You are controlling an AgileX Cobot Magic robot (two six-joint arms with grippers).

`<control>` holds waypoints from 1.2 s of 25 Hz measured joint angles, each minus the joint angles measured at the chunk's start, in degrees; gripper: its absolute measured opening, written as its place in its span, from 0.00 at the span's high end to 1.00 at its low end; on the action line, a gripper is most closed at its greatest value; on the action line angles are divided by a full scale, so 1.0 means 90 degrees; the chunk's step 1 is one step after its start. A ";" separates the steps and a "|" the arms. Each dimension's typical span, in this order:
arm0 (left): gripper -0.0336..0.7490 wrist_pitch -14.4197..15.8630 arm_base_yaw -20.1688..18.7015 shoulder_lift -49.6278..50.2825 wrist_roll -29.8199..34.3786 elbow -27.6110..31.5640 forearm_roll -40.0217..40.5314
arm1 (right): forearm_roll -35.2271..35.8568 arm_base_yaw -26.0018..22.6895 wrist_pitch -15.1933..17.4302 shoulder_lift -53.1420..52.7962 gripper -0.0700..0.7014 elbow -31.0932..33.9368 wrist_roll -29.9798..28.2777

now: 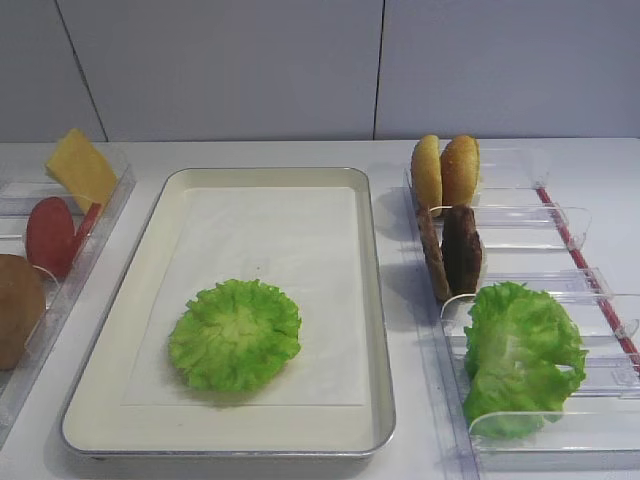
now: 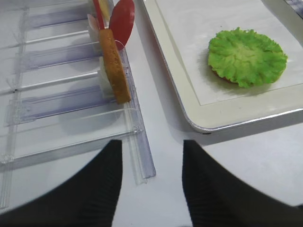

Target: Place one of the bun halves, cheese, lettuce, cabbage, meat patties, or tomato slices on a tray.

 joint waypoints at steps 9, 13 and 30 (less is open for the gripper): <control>0.59 0.0000 0.0000 0.0000 0.0000 0.0000 0.0000 | 0.0011 -0.0066 0.0008 -0.0003 0.33 0.0014 -0.0054; 0.59 0.0000 0.0000 0.0000 0.0000 0.0000 0.0000 | 0.0011 -0.0066 0.0008 -0.0003 0.33 0.0014 -0.0054; 0.59 0.0000 0.0000 0.0000 0.0000 0.0000 0.0000 | -0.0093 -0.0066 0.0008 -0.0003 0.33 0.0014 -0.0159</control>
